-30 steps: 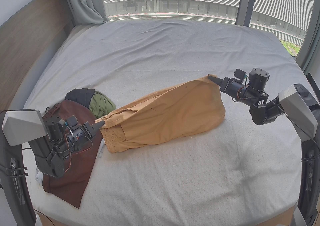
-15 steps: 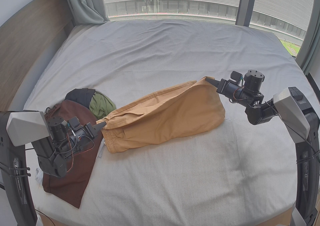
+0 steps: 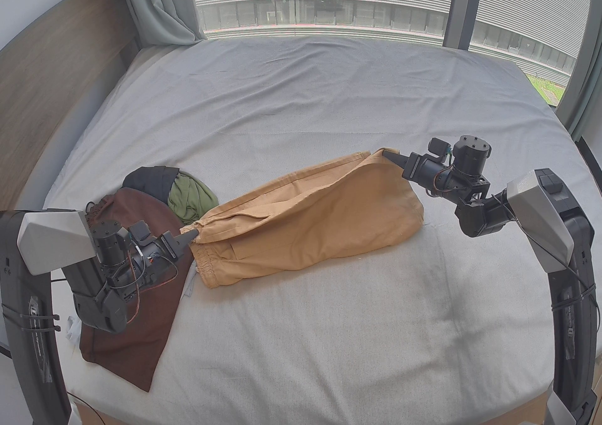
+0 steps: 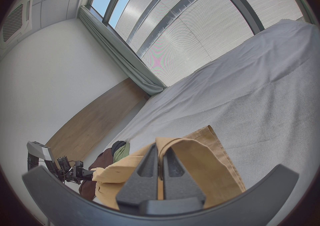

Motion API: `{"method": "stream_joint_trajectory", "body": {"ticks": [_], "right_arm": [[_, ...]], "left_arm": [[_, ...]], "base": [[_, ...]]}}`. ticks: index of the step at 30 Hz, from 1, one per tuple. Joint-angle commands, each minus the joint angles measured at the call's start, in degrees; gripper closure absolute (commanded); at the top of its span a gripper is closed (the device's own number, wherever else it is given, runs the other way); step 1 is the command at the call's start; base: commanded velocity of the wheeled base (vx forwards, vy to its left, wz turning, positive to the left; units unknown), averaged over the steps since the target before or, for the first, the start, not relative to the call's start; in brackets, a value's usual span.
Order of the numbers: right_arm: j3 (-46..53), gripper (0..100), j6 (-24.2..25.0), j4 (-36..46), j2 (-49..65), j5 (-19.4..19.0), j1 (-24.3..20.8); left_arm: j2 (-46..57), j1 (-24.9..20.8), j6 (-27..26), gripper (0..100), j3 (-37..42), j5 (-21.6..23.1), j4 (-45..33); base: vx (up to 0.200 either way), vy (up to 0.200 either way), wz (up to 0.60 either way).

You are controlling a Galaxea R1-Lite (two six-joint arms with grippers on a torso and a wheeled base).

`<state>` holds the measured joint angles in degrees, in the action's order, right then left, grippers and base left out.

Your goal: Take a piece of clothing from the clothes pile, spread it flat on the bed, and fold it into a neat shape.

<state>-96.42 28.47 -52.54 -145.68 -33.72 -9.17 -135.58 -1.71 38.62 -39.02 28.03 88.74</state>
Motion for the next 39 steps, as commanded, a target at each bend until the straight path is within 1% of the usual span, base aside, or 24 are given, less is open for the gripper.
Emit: {"method": "stream_joint_trajectory", "body": {"ticks": [1,12,14,15,16,19,21,24,26,30,34,39], "right_arm": [[-0.2,100,0.0,0.2,-0.6,0.0,-0.1],[-1.0,100,0.0,0.7,-1.0,0.1,-0.1],[-1.3,100,-0.1,0.6,-1.1,1.0,-0.1],[-1.9,100,-0.1,0.6,-1.5,1.4,0.0],[-2.2,0,-0.1,0.6,-1.8,1.4,0.0],[-4.0,0,0.0,0.3,-2.7,1.7,0.1],[-3.9,0,0.0,0.5,-2.7,2.8,0.1],[-2.8,0,0.0,0.5,-2.1,3.0,0.0],[1.0,0,-0.1,0.5,0.5,3.0,0.0],[4.4,0,-0.2,-0.1,2.6,3.0,-0.1],[10.0,0,-0.5,-2.3,5.8,3.0,-0.1],[14.3,0,-0.7,-4.6,8.0,3.0,-0.1]], "left_arm": [[-0.1,0.0,0.1,100,0.0,0.0,-0.1],[-0.1,0.3,0.8,100,-0.8,-0.1,0.0],[0.0,0.4,0.9,100,-0.6,-0.1,0.0],[-0.1,0.3,0.8,0,-0.6,-0.1,0.0],[-0.1,0.2,0.9,0,-0.6,-0.1,0.0],[-0.2,0.4,1.0,0,-1.1,-0.1,0.0],[-0.1,0.5,1.2,0,-1.6,-0.2,0.0],[0.3,0.7,1.9,0,-1.7,-0.3,0.0],[0.8,1.1,2.5,0,-1.5,-0.3,0.0],[1.5,1.1,2.5,0,-1.2,-0.3,0.0],[3.3,1.1,2.5,0,-0.4,-0.3,0.0],[4.3,1.1,2.6,0,-0.3,-0.3,0.0]], "base": [[0.0,0.0,0.0],[0.0,0.0,0.0],[0.0,0.0,0.0],[0.0,0.0,0.0],[0.0,0.0,0.0],[0.0,0.0,0.0],[0.0,0.0,0.0],[0.0,0.0,0.0],[0.0,0.0,0.0],[0.0,0.0,0.0],[0.0,0.0,0.0],[0.0,0.0,0.0]]}}
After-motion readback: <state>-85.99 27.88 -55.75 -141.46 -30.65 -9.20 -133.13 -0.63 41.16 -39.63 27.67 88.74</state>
